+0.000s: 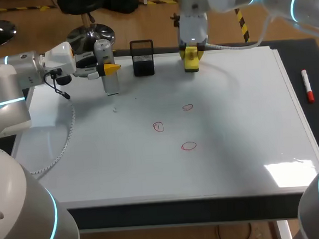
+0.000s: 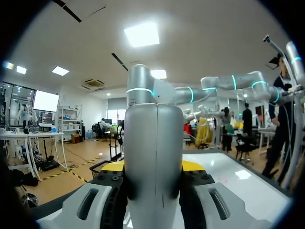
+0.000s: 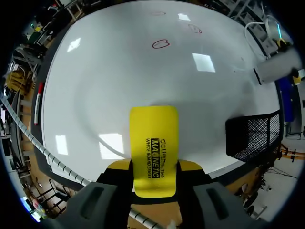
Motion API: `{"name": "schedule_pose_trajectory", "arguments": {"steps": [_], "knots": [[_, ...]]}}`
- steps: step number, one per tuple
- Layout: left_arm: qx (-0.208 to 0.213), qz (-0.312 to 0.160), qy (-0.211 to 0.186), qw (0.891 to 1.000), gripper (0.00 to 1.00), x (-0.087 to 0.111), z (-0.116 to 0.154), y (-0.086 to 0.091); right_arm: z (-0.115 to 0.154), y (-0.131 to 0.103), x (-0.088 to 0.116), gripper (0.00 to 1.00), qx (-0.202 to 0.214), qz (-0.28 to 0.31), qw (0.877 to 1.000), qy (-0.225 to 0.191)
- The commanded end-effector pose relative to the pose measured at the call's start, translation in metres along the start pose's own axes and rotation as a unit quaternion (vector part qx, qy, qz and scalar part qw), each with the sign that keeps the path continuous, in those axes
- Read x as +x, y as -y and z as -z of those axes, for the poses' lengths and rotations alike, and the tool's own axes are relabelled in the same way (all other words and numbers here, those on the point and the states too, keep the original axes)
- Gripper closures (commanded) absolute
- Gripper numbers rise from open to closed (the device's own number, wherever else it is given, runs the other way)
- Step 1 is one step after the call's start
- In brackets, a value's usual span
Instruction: Pick up the inspection probe, press it on each red-marked spot on the whiteboard one by one, put down the probe, pick up the eraser, and wipe off all the red marks.
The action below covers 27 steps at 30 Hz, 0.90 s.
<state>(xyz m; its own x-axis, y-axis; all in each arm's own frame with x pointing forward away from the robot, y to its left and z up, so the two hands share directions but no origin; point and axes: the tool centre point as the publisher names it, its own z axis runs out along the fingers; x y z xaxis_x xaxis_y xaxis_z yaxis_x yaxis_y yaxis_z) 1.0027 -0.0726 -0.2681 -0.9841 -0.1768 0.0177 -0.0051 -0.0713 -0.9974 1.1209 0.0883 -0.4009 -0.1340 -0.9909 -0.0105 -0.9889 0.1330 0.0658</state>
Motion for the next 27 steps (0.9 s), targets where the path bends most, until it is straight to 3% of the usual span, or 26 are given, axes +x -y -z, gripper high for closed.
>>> {"name": "schedule_pose_trajectory", "arguments": {"steps": [1, 15, 27], "knots": [[0.001, 0.0, 0.0, 1.0, 1.0, -0.001, 0.0, 0.0, 0.024, -0.008, 0.013, 1.0, 0.005, 0.001, 1.0, -0.002], [0.001, 0.0, 0.0, 1.0, 1.0, -0.001, 0.0, 0.0, 0.067, -0.001, 0.065, 1.0, 0.027, -0.083, 0.996, -0.003], [0.001, 0.0, 0.0, 1.0, 1.0, -0.001, 0.0, 0.0, 0.087, 0.001, 0.111, 1.0, 0.044, -0.18, 0.983, 0.011]]}}
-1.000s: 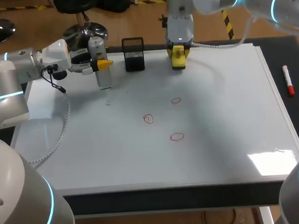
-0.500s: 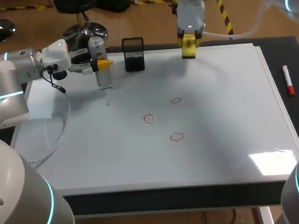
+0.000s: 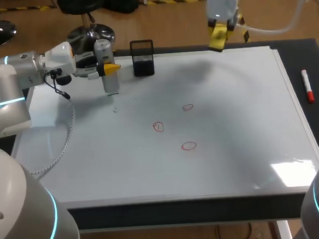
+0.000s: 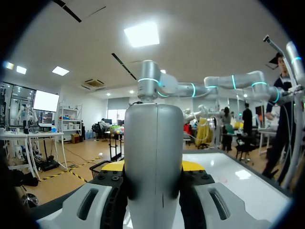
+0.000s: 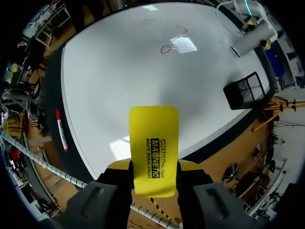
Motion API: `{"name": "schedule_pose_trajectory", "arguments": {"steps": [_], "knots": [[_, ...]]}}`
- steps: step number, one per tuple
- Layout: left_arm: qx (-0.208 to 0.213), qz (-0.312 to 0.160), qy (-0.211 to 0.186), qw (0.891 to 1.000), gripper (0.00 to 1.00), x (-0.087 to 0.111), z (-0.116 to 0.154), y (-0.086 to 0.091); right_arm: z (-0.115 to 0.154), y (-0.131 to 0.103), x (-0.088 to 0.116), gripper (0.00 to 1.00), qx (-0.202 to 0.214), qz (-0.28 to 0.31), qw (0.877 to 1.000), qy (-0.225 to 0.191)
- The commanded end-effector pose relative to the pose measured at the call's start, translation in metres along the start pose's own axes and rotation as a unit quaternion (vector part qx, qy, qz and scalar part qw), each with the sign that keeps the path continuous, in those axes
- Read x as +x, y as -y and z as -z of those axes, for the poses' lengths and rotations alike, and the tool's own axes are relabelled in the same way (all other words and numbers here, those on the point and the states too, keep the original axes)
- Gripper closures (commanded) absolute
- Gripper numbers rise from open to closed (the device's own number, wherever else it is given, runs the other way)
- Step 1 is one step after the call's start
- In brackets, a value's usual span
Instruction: Pick up the inspection probe, press it on each red-marked spot on the whiteboard one by one, put down the probe, pick up the eraser, and wipe off all the red marks.
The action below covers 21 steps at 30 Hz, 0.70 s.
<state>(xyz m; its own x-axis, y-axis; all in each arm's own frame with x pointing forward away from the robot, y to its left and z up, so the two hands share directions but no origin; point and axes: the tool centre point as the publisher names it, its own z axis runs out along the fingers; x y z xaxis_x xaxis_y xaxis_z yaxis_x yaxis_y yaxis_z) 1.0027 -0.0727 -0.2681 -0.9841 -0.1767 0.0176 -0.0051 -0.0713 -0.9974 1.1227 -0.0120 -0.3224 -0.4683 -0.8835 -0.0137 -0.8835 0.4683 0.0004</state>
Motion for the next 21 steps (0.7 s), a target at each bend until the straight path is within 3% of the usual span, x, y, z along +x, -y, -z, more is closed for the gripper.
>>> {"name": "schedule_pose_trajectory", "arguments": {"steps": [1, 14, 21], "knots": [[0.001, 0.0, 0.0, 1.0, 1.0, -0.001, 0.0, 0.0, 0.007, -0.003, 0.018, 1.0, 0.006, -0.015, 1.0, 0.007], [0.001, 0.0, 0.0, 1.0, 1.0, -0.001, 0.0, 0.0, 0.007, 0.002, 0.076, 1.0, 0.009, -0.096, 0.995, -0.007], [0.001, 0.0, 0.0, 1.0, 1.0, -0.001, 0.0, 0.0, 0.005, -0.001, 0.096, 1.0, 0.004, -0.124, 0.992, -0.006]]}}
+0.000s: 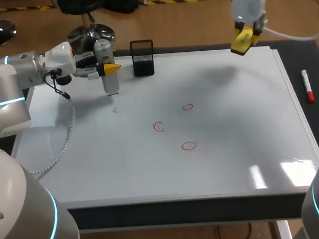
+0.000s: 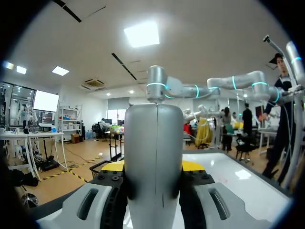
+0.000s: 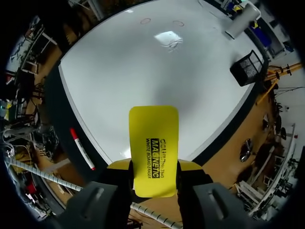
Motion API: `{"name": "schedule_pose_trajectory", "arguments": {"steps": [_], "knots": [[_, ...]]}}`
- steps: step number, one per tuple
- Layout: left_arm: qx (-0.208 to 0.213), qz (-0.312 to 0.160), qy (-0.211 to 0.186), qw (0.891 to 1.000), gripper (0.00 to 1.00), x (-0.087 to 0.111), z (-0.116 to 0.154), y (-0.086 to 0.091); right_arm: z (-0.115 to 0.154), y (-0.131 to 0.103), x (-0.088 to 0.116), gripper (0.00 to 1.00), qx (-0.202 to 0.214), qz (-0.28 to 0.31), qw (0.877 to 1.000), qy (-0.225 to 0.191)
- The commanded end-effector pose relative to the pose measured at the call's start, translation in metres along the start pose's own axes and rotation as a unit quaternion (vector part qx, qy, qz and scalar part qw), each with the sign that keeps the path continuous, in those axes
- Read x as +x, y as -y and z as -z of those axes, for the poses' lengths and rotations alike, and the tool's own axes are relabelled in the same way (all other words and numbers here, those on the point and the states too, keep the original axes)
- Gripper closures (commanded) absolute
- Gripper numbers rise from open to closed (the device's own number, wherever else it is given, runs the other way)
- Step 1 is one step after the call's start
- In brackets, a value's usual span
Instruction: Pick up the inspection probe, press it on each red-marked spot on the whiteboard one by one, put down the probe, pick up the eraser, and wipe off all the red marks.
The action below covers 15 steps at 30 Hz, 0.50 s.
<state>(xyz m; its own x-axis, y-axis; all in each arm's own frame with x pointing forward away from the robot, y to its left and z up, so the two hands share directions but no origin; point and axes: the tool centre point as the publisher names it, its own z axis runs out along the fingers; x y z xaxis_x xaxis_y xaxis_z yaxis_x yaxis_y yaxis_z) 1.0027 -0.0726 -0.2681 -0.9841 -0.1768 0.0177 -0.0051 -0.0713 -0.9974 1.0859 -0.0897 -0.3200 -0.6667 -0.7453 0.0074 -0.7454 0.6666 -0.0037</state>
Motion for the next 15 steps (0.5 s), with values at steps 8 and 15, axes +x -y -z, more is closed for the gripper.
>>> {"name": "schedule_pose_trajectory", "arguments": {"steps": [8, 15], "knots": [[0.001, 0.0, 0.0, 1.0, 1.0, -0.001, 0.0, 0.0, -0.002, -0.002, 0.022, 1.0, 0.0, -0.021, 1.0, 0.006], [0.001, 0.0, 0.0, 1.0, 1.0, -0.001, 0.0, 0.0, -0.003, -0.002, 0.024, 1.0, -0.003, -0.033, 0.999, 0.014]]}}
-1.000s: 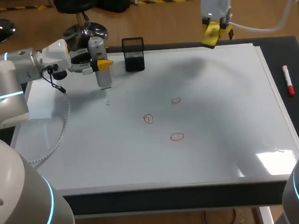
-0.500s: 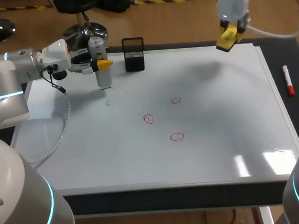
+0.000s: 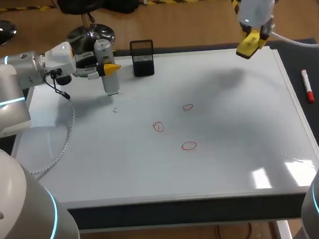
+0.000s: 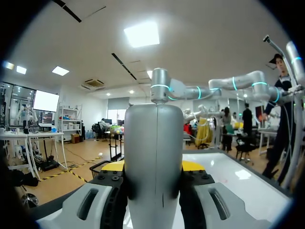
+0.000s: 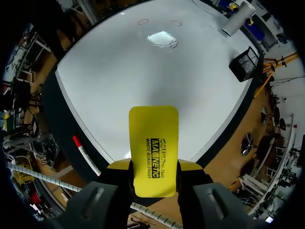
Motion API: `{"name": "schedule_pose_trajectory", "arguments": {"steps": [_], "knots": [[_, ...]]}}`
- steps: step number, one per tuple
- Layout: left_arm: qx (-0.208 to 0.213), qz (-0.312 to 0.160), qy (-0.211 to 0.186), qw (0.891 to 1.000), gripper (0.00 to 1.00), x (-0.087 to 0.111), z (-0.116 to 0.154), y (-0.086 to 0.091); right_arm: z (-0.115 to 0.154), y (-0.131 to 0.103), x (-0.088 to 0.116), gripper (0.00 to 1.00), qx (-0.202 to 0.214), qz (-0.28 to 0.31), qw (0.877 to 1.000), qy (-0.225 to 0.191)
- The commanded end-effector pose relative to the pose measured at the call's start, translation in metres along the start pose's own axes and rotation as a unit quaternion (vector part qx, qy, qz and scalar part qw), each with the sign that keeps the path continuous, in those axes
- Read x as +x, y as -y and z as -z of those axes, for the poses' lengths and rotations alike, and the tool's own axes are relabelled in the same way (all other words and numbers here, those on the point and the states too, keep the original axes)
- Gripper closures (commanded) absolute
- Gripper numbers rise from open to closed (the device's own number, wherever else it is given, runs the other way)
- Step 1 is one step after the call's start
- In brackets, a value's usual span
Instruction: Pick up the inspection probe, press it on each red-marked spot on the whiteboard one by one, put down the probe, pick up the eraser, and wipe off all the red marks.
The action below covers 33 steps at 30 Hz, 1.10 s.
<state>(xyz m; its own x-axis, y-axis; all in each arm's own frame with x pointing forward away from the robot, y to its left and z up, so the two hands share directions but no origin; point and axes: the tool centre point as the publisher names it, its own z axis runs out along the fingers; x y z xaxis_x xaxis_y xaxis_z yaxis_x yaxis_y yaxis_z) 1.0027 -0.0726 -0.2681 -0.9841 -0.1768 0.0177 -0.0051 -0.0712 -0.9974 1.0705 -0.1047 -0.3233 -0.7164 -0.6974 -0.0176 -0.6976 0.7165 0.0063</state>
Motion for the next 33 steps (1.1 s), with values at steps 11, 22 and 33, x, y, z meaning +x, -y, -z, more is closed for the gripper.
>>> {"name": "schedule_pose_trajectory", "arguments": {"steps": [11, 22, 33], "knots": [[0.001, 0.0, 0.0, 1.0, 1.0, -0.001, 0.0, 0.0, 0.001, 0.0, 0.002, 1.0, 0.002, 0.002, 1.0, 0.001], [0.0, -0.003, -0.001, 1.0, 1.0, 0.0, -0.001, 0.003, 0.001, 0.0, 0.002, 1.0, 0.002, 0.002, 1.0, 0.001], [0.011, -0.014, -0.052, 0.999, 1.0, 0.031, -0.029, 0.017, 0.001, 0.0, 0.002, 1.0, 0.002, 0.002, 1.0, 0.001]]}}
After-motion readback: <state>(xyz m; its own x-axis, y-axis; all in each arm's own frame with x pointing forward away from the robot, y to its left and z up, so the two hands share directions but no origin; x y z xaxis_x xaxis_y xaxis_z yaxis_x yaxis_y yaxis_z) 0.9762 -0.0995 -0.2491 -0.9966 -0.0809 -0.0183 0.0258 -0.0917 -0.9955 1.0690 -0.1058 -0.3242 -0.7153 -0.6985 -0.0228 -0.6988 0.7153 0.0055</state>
